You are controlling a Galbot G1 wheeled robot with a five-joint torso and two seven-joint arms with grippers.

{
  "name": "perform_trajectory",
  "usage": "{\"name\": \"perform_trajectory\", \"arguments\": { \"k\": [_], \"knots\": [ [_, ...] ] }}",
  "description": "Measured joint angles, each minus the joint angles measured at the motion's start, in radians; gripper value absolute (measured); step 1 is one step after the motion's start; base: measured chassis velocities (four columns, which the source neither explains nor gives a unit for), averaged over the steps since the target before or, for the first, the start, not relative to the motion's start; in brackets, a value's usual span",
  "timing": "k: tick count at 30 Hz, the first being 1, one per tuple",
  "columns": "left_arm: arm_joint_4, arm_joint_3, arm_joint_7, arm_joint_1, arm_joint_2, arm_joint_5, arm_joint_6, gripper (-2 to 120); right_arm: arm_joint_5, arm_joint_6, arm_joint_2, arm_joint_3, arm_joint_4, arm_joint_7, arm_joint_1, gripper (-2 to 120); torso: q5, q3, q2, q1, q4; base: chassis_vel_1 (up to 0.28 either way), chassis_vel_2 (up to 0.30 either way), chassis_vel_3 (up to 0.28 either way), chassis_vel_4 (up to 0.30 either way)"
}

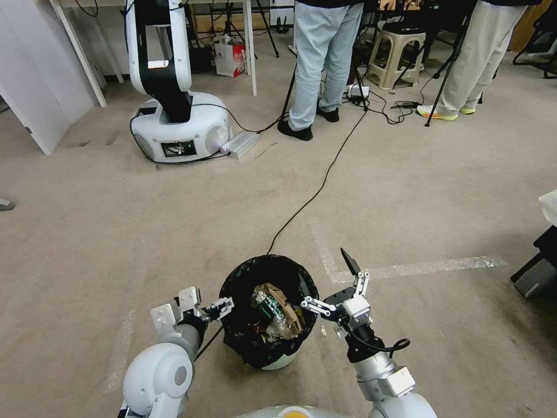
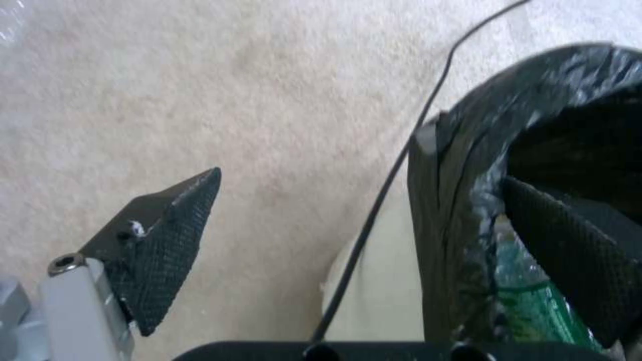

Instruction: Pick up the trash bin, then pick up the garbage from the floor and place it into the trash bin.

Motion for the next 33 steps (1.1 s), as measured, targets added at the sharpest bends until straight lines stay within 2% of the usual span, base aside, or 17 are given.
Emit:
{"name": "perform_trajectory", "arguments": {
  "k": [9,11,13,14,15,17,18,20,21,22,24,25,27,28,31,33],
  "knots": [
    [-0.056,-0.010,0.012,0.023,0.008,0.080,-0.038,100,-0.001,0.001,0.001,-0.001,-0.005,0.000,0.004,100,0.0001,0.000,0.000,0.000,-0.0001,0.000,0.000,0.000,0.000],
    [-0.083,-0.013,0.024,0.044,0.009,0.135,-0.064,100,-0.001,0.001,0.002,-0.002,-0.008,0.005,0.008,100,0.0001,0.000,0.000,0.000,0.0000,0.000,0.000,0.000,0.000],
    [-0.099,-0.011,0.064,0.073,0.008,0.240,-0.144,100,-0.009,-0.010,0.005,-0.006,-0.009,0.038,0.011,100,0.0002,0.000,0.000,0.000,0.0000,0.000,0.000,0.000,0.000],
    [-0.099,-0.011,0.064,0.073,0.008,0.240,-0.144,100,-0.009,-0.010,0.005,-0.006,-0.009,0.038,0.011,100,0.0002,0.000,0.000,0.000,0.0000,0.000,0.000,0.000,0.000],
    [-0.100,-0.009,0.079,0.083,0.007,0.280,-0.193,100,-0.016,-0.022,0.007,-0.008,-0.009,0.060,0.013,100,0.0001,0.000,0.000,0.000,0.0001,0.000,0.000,0.000,0.000],
    [-0.093,-0.008,0.123,0.114,-0.002,0.414,-0.363,100,-0.027,-0.067,0.013,-0.017,-0.008,0.134,0.016,100,0.0004,0.000,0.000,0.000,-0.0001,0.000,0.000,0.000,0.000],
    [-0.093,-0.008,0.123,0.114,-0.002,0.414,-0.363,100,-0.027,-0.067,0.013,-0.017,-0.008,0.134,0.016,100,0.0004,0.000,0.000,0.000,-0.0001,0.000,0.000,0.000,0.000],
    [-0.071,-0.008,0.146,0.138,-0.010,0.499,-0.481,100,-0.028,-0.088,0.017,-0.020,-0.006,0.161,0.020,100,-0.0001,0.000,0.000,0.000,0.0000,0.000,0.000,0.000,0.000],
    [-0.071,-0.008,0.146,0.138,-0.010,0.499,-0.481,100,-0.028,-0.088,0.017,-0.020,-0.006,0.161,0.020,100,-0.0001,0.000,0.000,0.000,0.0000,0.000,0.000,0.000,0.000],
    [-0.049,-0.006,0.158,0.161,-0.016,0.555,-0.568,100,-0.028,-0.103,0.020,-0.027,-0.006,0.181,0.023,100,0.0000,0.000,0.000,0.000,-0.0001,0.000,0.000,0.000,0.000],
    [-0.030,0.002,0.172,0.195,-0.021,0.590,-0.660,100,-0.030,-0.119,0.027,-0.036,-0.005,0.197,0.027,100,0.0000,0.000,0.000,0.000,0.0000,0.000,0.000,0.000,0.000],
    [-0.030,0.002,0.172,0.195,-0.021,0.590,-0.660,100,-0.030,-0.119,0.027,-0.036,-0.005,0.197,0.027,100,0.0000,0.000,0.000,0.000,0.0000,0.000,0.000,0.000,0.000],
    [0.002,0.012,0.187,0.241,-0.027,0.641,-0.792,100,-0.043,-0.130,0.038,-0.045,-0.010,0.213,0.032,100,0.0000,0.000,0.000,0.000,0.0001,0.000,0.000,0.000,0.000],
    [0.002,0.012,0.187,0.241,-0.027,0.641,-0.792,100,-0.043,-0.130,0.038,-0.045,-0.010,0.213,0.032,100,0.0000,0.000,0.000,0.000,0.0001,0.000,0.000,0.000,0.000],
    [0.039,0.010,0.192,0.265,-0.033,0.733,-0.902,100,-0.061,-0.136,0.044,-0.046,-0.017,0.230,0.034,100,0.0000,0.000,0.000,0.000,0.0000,0.000,0.000,0.000,0.000],
    [0.046,0.012,0.188,0.273,-0.036,0.750,-0.923,100,-0.068,-0.137,0.046,-0.046,-0.021,0.235,0.033,100,0.0001,0.000,0.000,0.000,0.0000,0.000,0.000,0.000,0.000]
  ]
}}
